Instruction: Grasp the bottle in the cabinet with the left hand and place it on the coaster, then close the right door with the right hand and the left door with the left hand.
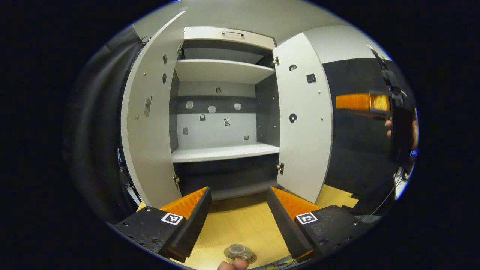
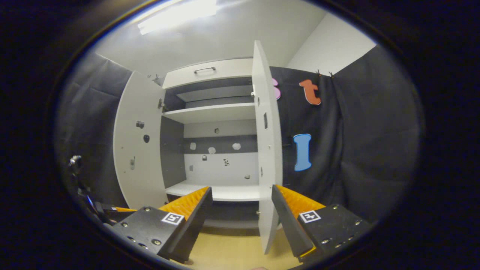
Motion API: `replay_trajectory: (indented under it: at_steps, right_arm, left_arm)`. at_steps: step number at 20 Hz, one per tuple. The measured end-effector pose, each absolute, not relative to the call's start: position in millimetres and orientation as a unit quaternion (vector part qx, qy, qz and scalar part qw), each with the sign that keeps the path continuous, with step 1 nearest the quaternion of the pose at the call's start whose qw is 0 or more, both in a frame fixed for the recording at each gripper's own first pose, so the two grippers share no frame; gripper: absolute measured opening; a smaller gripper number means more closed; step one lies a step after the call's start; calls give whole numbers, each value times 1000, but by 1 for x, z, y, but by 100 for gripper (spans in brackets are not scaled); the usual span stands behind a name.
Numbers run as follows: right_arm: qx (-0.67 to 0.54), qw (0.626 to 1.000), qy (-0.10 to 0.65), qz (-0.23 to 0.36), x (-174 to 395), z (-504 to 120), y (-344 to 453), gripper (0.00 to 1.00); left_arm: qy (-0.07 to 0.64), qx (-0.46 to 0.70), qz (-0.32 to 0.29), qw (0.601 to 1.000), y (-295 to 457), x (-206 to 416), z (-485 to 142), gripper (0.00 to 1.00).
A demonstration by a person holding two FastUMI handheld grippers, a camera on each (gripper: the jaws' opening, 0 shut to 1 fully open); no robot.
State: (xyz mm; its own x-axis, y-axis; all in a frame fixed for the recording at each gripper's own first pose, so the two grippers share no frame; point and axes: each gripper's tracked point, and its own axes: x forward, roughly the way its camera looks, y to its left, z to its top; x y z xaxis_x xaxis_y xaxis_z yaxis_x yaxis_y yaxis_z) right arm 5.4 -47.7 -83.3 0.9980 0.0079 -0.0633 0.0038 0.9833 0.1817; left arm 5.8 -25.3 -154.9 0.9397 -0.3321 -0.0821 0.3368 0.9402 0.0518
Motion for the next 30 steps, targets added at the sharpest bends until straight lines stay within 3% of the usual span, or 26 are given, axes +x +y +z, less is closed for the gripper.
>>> replay_trajectory:
  at_steps: [1,7,12,18,22,25,30]
  right_arm:
    - [95,995,27,-7,6,-81,-60,96]
    - [66,996,-1,-52,5,-66,-142,96]
    - [51,996,6,-66,5,-70,-194,95]
    - [41,992,33,-112,27,-91,-250,96]
    - [51,991,40,-115,63,-92,-254,94]
    - [30,996,24,-77,91,-84,-225,96]
    - [76,994,34,-76,129,-87,-187,94]
  left_arm:
    - [30,32,-163,986,-23,7,-139,99]
    - [-1,79,-120,990,-1,17,-69,99]
    - [23,-20,-114,993,9,16,-33,98]
    - [-24,41,-78,996,55,14,19,94]
    - [-33,37,-47,998,89,-2,23,96]
    - [-16,34,-38,999,113,-15,11,96]
    - [8,40,-18,999,135,-31,-7,96]
